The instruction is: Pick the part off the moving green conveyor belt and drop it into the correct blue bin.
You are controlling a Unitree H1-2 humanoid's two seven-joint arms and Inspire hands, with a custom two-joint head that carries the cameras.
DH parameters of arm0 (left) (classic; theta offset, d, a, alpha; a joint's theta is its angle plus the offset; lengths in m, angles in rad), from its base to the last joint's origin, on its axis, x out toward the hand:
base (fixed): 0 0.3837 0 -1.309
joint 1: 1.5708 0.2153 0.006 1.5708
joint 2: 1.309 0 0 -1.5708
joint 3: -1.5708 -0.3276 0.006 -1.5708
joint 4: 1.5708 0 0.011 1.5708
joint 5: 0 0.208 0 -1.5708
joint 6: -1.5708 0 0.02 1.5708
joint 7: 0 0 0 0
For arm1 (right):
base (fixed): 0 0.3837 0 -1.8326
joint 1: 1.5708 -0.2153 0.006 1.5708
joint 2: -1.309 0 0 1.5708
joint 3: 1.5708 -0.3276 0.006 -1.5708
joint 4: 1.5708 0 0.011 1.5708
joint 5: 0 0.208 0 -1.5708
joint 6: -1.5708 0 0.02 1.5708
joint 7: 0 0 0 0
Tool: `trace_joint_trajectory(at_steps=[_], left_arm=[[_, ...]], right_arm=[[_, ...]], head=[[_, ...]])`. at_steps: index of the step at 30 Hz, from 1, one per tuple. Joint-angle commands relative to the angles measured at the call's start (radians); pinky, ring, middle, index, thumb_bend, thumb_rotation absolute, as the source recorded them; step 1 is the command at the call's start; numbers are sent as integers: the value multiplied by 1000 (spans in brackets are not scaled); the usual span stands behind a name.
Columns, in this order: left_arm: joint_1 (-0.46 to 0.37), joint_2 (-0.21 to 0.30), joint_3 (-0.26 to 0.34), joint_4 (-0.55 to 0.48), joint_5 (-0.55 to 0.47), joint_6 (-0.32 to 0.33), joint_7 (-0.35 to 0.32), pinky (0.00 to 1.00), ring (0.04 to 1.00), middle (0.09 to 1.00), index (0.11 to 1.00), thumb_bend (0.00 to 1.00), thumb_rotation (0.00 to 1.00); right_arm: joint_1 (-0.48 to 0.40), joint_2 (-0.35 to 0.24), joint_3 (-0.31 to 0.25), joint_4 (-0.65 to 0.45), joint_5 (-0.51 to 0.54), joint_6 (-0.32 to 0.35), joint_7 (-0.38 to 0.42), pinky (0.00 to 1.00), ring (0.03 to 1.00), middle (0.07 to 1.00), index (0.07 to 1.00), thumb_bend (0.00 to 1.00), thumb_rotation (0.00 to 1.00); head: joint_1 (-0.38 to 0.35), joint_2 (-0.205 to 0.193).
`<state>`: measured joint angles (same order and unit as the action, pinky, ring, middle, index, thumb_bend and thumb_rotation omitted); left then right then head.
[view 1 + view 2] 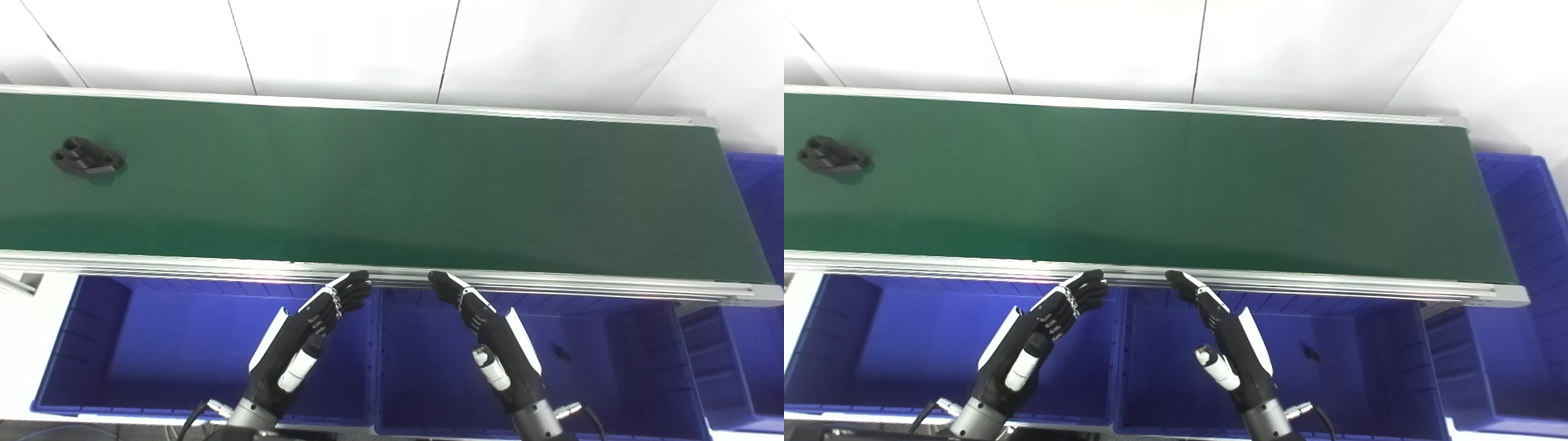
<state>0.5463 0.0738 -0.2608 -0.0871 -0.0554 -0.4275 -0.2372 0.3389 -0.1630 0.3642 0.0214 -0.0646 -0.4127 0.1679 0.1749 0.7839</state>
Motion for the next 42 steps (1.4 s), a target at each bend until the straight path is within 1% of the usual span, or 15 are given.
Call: trace_joint_trajectory(at_steps=[1, 16, 24, 27, 34, 40, 41, 42], left_arm=[[0, -9, 0, -17, 0, -42, -5, 862, 869, 860, 855, 703, 938], [3, -7, -1, -23, 6, -42, -4, 877, 876, 864, 857, 719, 934], [4, -9, 1, -23, 14, -42, 0, 862, 869, 859, 853, 707, 938], [4, -11, 2, -19, 14, -42, 1, 855, 866, 858, 851, 719, 936], [6, -12, 2, -21, 13, -42, 0, 856, 865, 857, 850, 708, 938], [8, -15, 3, -18, 18, -42, 4, 850, 860, 852, 847, 713, 935], [8, -17, 4, -14, 19, -42, 5, 850, 860, 852, 847, 713, 935], [7, -17, 4, -12, 20, -42, 6, 843, 858, 850, 844, 719, 934]], right_arm=[[-2, -3, -1, -16, 9, -57, 3, 880, 890, 881, 852, 875, 997], [0, -11, 4, -15, 2, -57, -5, 880, 889, 880, 852, 860, 1000], [2, -11, 5, -16, -11, -57, -10, 880, 887, 878, 851, 868, 1000], [2, -11, 5, -18, -13, -57, -12, 874, 884, 878, 852, 865, 1000], [2, -13, 7, -16, -3, -57, -6, 879, 891, 882, 852, 862, 1000], [2, -13, 8, -11, -13, -57, -17, 876, 887, 879, 850, 857, 1000], [2, -13, 8, -7, -13, -57, -17, 876, 886, 878, 849, 856, 1000], [2, -13, 8, -5, -13, -57, -18, 875, 886, 878, 850, 858, 1000]], head=[[0, 1], [1, -1], [2, -1], [2, -1], [0, -3], [3, -12], [7, -24], [7, -24]])
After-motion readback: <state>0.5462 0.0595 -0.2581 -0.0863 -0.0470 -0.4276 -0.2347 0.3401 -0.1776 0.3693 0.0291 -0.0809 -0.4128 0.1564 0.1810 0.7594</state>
